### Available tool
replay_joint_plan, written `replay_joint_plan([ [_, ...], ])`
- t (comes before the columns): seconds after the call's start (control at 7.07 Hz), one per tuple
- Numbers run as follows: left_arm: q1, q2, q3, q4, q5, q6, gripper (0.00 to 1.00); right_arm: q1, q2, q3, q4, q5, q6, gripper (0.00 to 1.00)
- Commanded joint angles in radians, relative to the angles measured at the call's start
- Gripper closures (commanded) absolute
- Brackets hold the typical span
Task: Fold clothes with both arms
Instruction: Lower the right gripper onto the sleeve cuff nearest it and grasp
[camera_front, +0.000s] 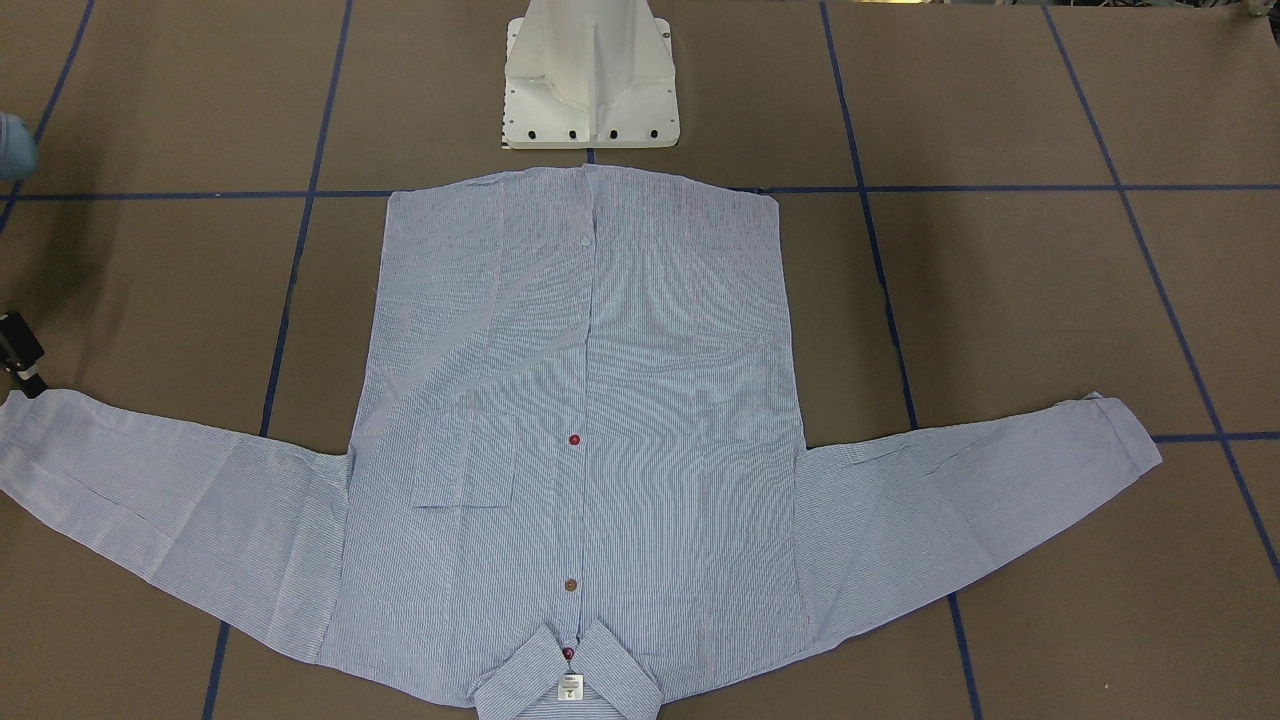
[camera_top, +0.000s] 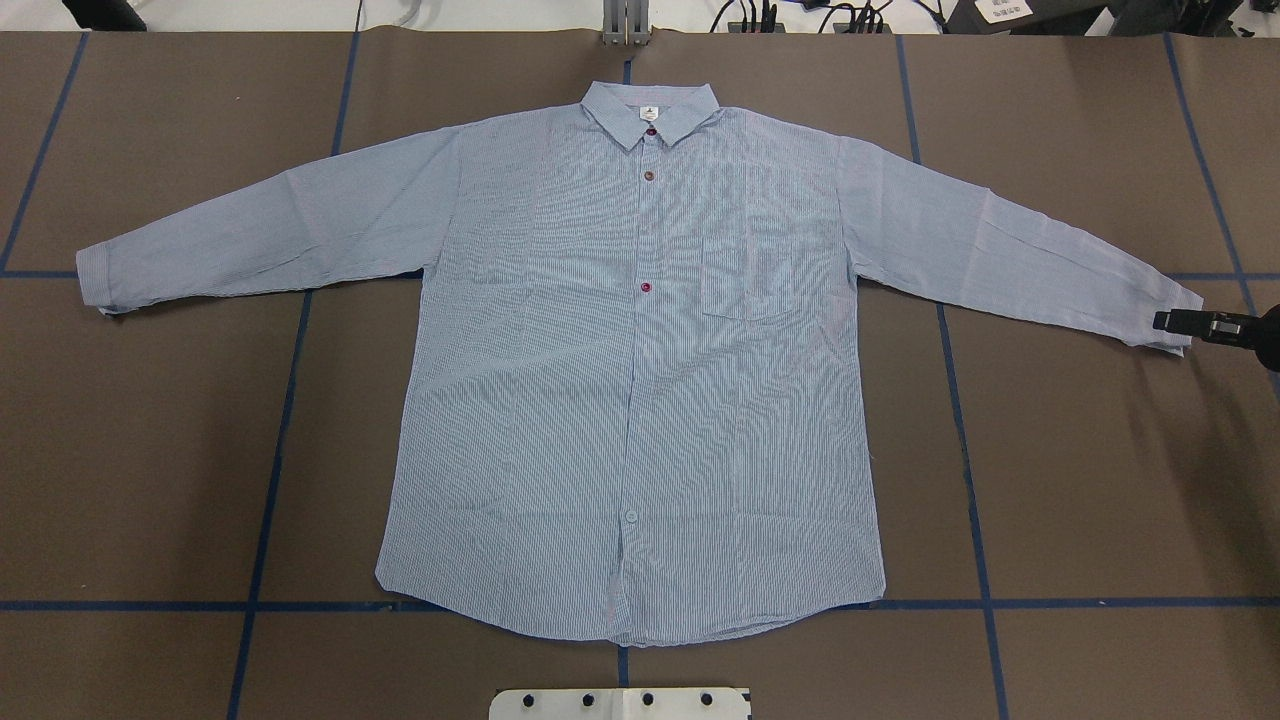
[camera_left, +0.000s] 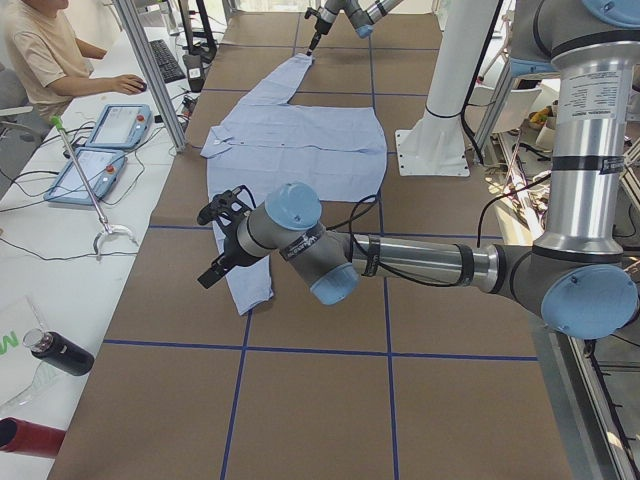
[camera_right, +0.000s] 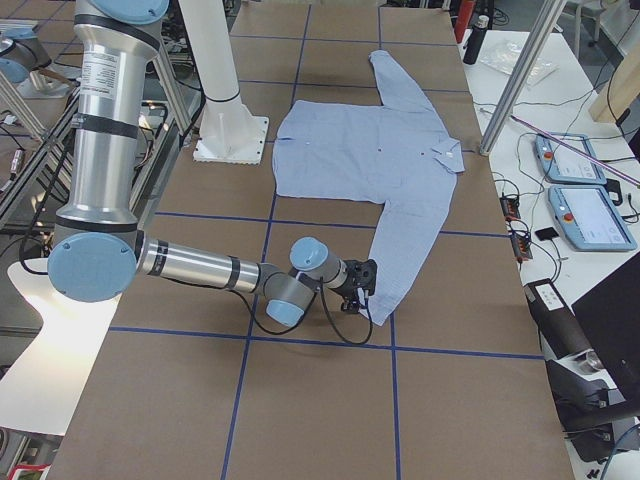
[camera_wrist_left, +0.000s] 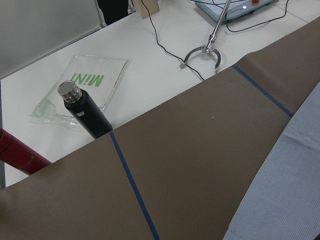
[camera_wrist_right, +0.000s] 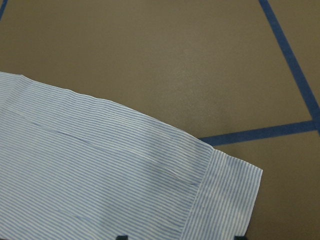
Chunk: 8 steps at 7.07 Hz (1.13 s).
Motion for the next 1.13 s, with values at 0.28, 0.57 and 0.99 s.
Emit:
replay_joint_plan([
  [0.28, 0.000, 0.000, 0.000, -0.001, 0.000, 0.000, 0.00, -0.011, -0.001, -0.037, 0.003, -0.026, 0.004, 0.32],
  [0.57, 0.000, 0.000, 0.000, -0.001, 0.000, 0.002, 0.00, -0.017, 0.001, -0.050, 0.028, -0.029, 0.007, 0.33],
  [0.99, 0.000, 0.000, 0.005, -0.001, 0.000, 0.002, 0.00, -0.026, 0.004, -0.050, 0.028, -0.033, 0.010, 0.49],
])
